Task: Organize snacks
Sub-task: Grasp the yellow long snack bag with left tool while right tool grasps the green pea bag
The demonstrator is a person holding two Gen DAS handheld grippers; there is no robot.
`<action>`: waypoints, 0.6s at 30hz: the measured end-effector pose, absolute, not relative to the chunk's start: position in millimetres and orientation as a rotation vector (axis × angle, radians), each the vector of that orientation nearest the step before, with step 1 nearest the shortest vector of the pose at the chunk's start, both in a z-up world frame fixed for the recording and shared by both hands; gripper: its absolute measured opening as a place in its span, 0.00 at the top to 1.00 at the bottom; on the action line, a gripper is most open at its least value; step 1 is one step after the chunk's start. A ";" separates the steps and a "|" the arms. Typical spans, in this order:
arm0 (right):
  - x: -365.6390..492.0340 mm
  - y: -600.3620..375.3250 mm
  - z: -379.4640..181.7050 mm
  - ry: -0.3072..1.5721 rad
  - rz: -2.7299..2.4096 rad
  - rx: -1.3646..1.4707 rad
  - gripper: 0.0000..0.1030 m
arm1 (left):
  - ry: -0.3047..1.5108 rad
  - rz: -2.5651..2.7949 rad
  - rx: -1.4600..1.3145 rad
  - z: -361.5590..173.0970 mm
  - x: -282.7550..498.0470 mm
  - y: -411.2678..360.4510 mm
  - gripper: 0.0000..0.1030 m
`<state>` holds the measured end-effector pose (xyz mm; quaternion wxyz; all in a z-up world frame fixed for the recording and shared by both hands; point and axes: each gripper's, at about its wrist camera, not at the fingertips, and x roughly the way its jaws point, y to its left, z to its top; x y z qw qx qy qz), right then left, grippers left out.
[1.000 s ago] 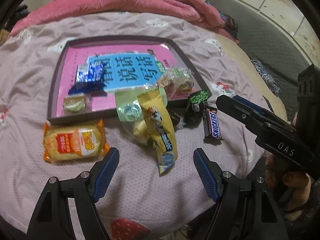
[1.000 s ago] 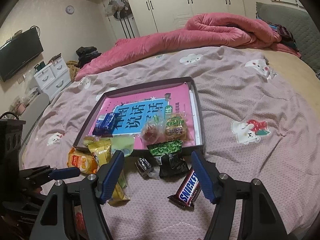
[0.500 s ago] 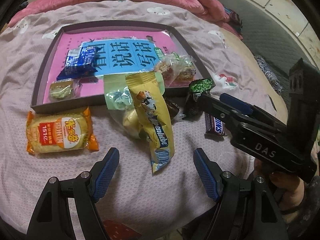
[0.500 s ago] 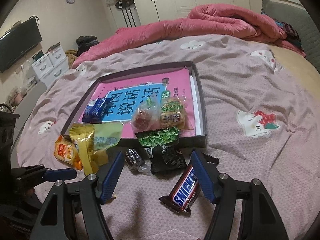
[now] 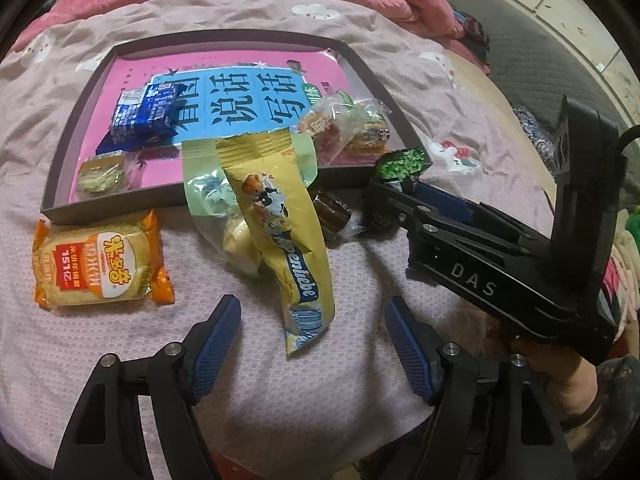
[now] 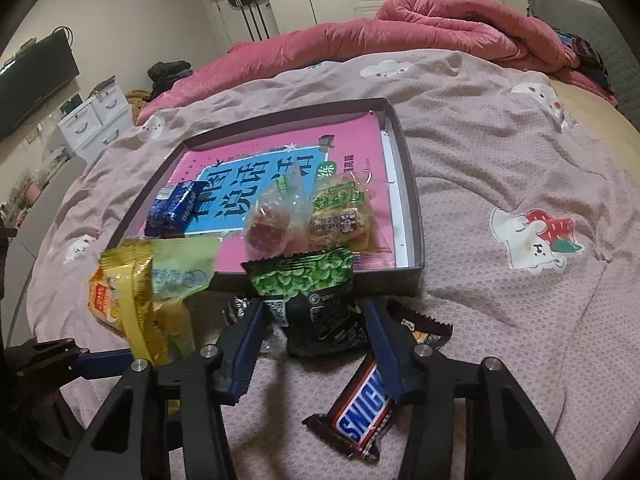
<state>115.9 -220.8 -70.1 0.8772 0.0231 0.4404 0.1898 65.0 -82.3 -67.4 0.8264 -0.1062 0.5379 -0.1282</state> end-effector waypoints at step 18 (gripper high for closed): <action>111.1 -234.0 -60.8 0.863 0.440 0.095 0.69 | 1.182 -0.205 -0.276 -82.2 79.6 -77.4 0.59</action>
